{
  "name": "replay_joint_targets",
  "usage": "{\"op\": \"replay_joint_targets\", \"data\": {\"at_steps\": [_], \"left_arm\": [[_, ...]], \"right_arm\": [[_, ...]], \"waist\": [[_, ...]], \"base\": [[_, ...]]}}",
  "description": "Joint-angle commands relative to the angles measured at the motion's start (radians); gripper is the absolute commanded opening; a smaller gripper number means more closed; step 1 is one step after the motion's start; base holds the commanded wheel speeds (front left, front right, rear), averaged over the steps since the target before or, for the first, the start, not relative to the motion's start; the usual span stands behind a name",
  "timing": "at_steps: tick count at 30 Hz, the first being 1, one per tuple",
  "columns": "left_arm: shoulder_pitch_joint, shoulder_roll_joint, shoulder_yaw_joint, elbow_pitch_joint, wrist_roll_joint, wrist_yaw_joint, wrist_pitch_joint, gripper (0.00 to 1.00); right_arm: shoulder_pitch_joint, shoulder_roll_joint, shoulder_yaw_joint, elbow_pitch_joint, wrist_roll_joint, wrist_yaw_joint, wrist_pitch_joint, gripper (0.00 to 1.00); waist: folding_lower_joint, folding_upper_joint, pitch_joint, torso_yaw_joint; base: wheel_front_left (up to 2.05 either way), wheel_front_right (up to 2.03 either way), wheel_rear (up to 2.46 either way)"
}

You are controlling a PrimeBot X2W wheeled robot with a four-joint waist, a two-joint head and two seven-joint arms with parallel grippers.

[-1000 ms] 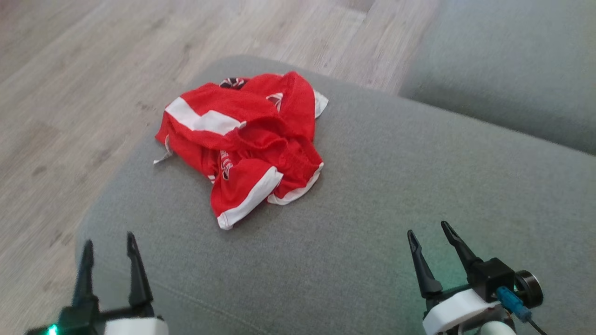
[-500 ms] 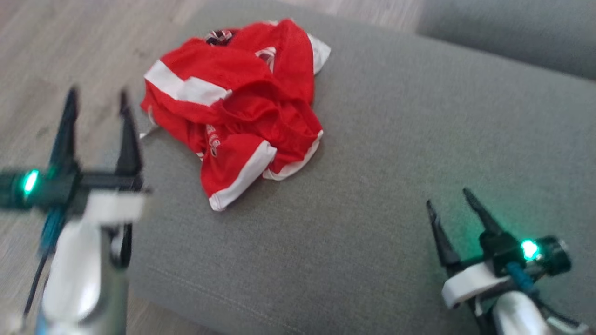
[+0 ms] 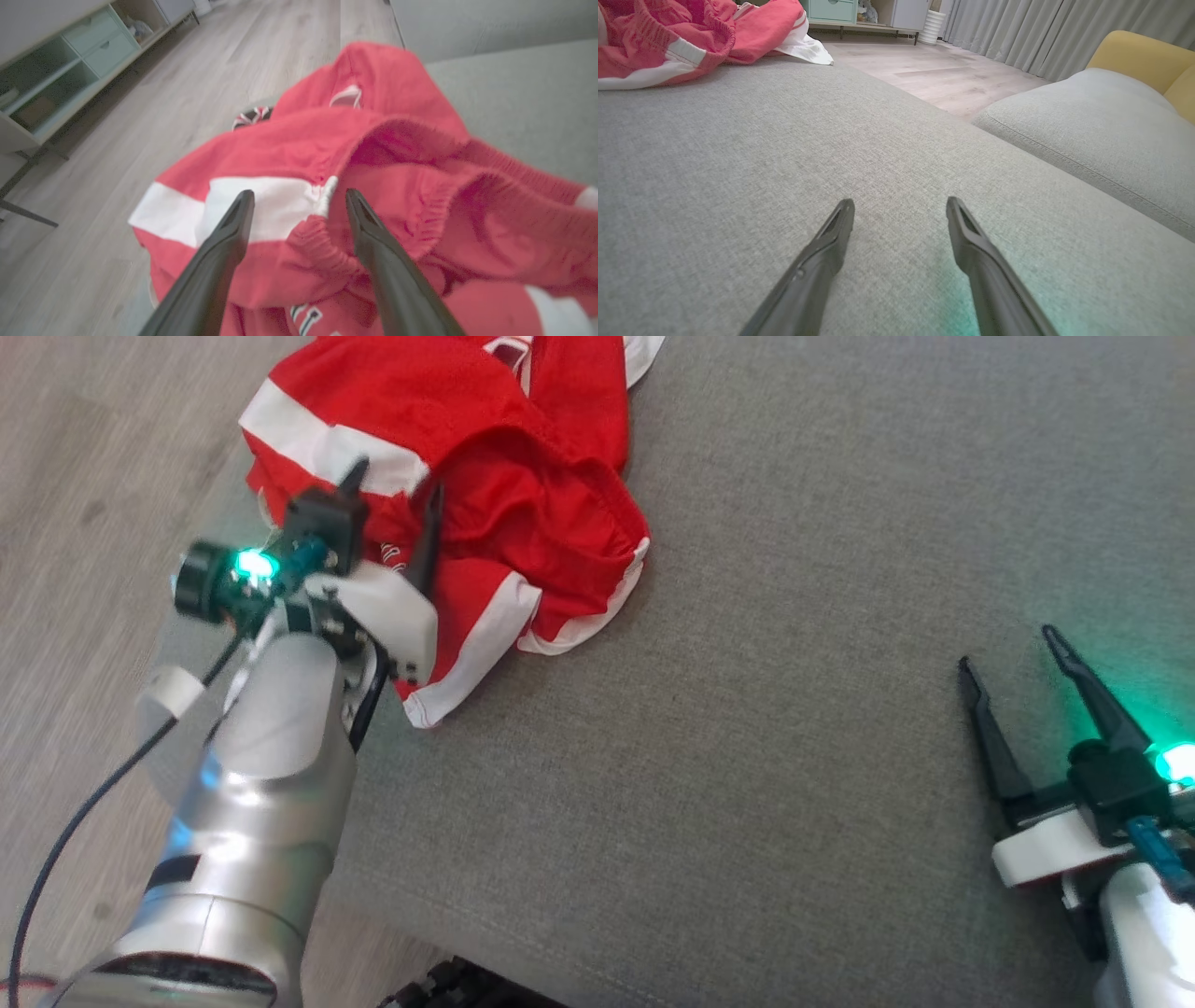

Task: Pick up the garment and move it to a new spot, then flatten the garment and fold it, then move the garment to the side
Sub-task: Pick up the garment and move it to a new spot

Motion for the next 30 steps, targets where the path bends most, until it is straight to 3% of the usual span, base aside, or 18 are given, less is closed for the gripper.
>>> {"op": "replay_joint_targets", "data": {"at_steps": [1,5,8,15,20,25,30], "left_arm": [[-0.033,0.044,0.021,-0.002,-0.008,0.0,-0.012,1.0],[-0.068,0.035,0.024,0.116,-0.017,0.032,-0.068,0.98],[-0.093,0.031,0.022,0.177,-0.022,0.044,-0.118,0.0],[-0.16,0.051,0.006,0.175,-0.014,0.06,-0.181,0.0],[-0.202,0.103,-0.016,0.025,0.011,0.067,-0.185,0.0],[-0.245,0.162,-0.056,-0.114,0.045,0.046,-0.185,0.0],[-0.306,0.2,-0.092,-0.24,0.053,0.017,-0.151,0.0]], "right_arm": [[0.006,-0.017,0.013,-0.004,-0.005,-0.001,-0.003,1.0],[0.005,-0.03,0.011,-0.014,-0.004,-0.001,-0.003,1.0],[0.0,-0.029,0.014,-0.017,-0.006,-0.001,-0.003,1.0],[-0.01,0.002,0.025,-0.003,0.0,-0.001,-0.003,1.0],[-0.027,0.068,0.043,0.018,0.017,-0.001,-0.003,1.0],[-0.039,0.145,0.066,0.037,0.041,-0.001,-0.003,1.0],[-0.034,0.179,0.068,0.038,0.078,-0.001,-0.003,1.0]], "waist": [[0.0,0.0,0.017,0.006],[0.0,0.0,0.035,0.004],[0.0,0.0,0.04,0.0],[0.0,0.0,0.003,-0.02],[0.0,0.0,-0.084,-0.074],[0.0,0.0,-0.19,-0.183],[0.0,0.0,-0.265,-0.336]], "base": [[0.0,0.0,0.0],[0.0,0.0,0.0],[0.0,0.0,0.0],[0.0,0.0,0.0],[0.0,0.0,0.0],[0.0,0.0,0.0],[0.0,0.0,0.0]]}}
